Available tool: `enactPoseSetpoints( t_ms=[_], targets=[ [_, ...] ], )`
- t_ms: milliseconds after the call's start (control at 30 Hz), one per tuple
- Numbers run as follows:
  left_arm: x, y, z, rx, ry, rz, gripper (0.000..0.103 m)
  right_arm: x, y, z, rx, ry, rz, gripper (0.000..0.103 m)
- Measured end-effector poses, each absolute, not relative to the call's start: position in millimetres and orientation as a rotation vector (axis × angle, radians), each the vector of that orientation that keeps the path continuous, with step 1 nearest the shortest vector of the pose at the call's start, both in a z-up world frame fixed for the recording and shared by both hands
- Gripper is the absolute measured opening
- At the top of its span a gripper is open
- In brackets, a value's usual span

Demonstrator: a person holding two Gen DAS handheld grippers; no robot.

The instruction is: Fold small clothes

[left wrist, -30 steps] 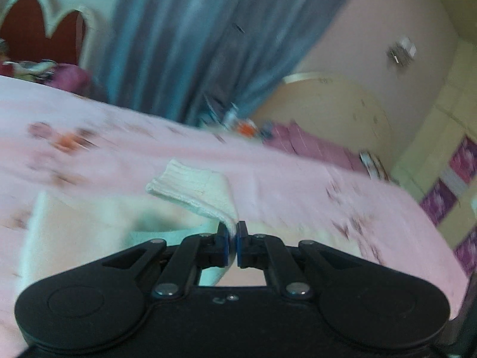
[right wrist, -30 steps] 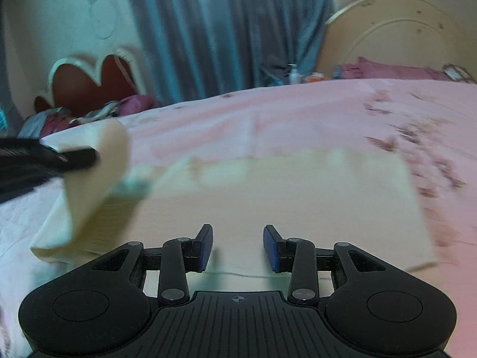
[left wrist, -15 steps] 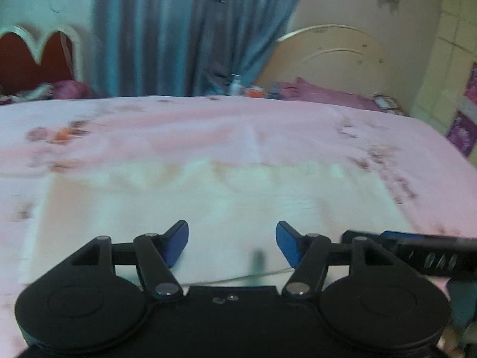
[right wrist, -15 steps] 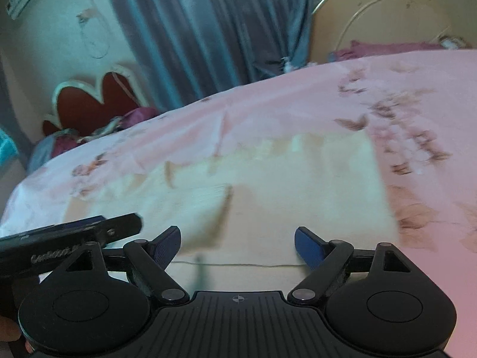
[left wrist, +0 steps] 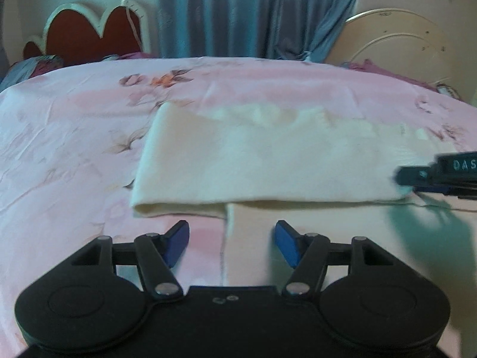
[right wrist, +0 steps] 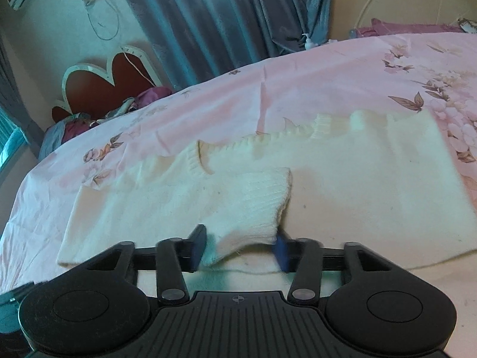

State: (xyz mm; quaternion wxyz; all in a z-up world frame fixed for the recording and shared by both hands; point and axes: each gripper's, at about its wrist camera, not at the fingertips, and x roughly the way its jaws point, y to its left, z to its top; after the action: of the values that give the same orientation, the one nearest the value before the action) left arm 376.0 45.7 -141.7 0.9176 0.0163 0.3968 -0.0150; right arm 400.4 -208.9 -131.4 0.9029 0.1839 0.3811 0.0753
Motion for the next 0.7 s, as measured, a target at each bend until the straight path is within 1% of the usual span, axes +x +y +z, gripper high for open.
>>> enactPoseSetpoints(
  t_ms=[100,200,300,400,433,467,500,567,600,633,667,700],
  targets=[
    [377,50,-146,0.034,0.815,0.002,0.066,400,-204,-124,0.336,0.771,0.181,0.002],
    [378,52,-148,0.034,0.804,0.024,0.067,392,-211,-103,0.298,0.691,0.164,0.002],
    [379,54,-148,0.030,0.797,0.035,0.068,383,-228,-88,0.250,0.628,0.110,0.002],
    [380,55,-149,0.024,0.790,0.039,0.068,377,-255,-86,0.254,0.625,0.056,0.002],
    [381,56,-149,0.018,0.785,0.044,0.065,375,-263,-88,0.257,0.634,0.039,0.002],
    [380,57,-149,0.009,0.778,0.048,0.059,372,-271,-92,0.263,0.645,0.018,0.002],
    [378,58,-148,0.001,0.768,0.049,0.055,371,-277,-96,0.272,0.655,0.002,0.002],
    [377,57,-146,-0.005,0.749,0.024,0.036,367,-292,-104,0.311,0.680,-0.026,0.002],
    [376,56,-146,-0.002,0.739,0.016,0.031,366,-298,-109,0.328,0.691,-0.038,0.002],
    [375,54,-145,0.001,0.731,0.004,0.021,365,-302,-112,0.335,0.700,-0.047,0.002],
    [373,52,-144,0.001,0.724,-0.004,0.014,366,-305,-113,0.337,0.705,-0.055,0.002],
    [373,50,-142,0.000,0.713,-0.001,0.013,365,-308,-115,0.338,0.708,-0.061,0.002]
  ],
)
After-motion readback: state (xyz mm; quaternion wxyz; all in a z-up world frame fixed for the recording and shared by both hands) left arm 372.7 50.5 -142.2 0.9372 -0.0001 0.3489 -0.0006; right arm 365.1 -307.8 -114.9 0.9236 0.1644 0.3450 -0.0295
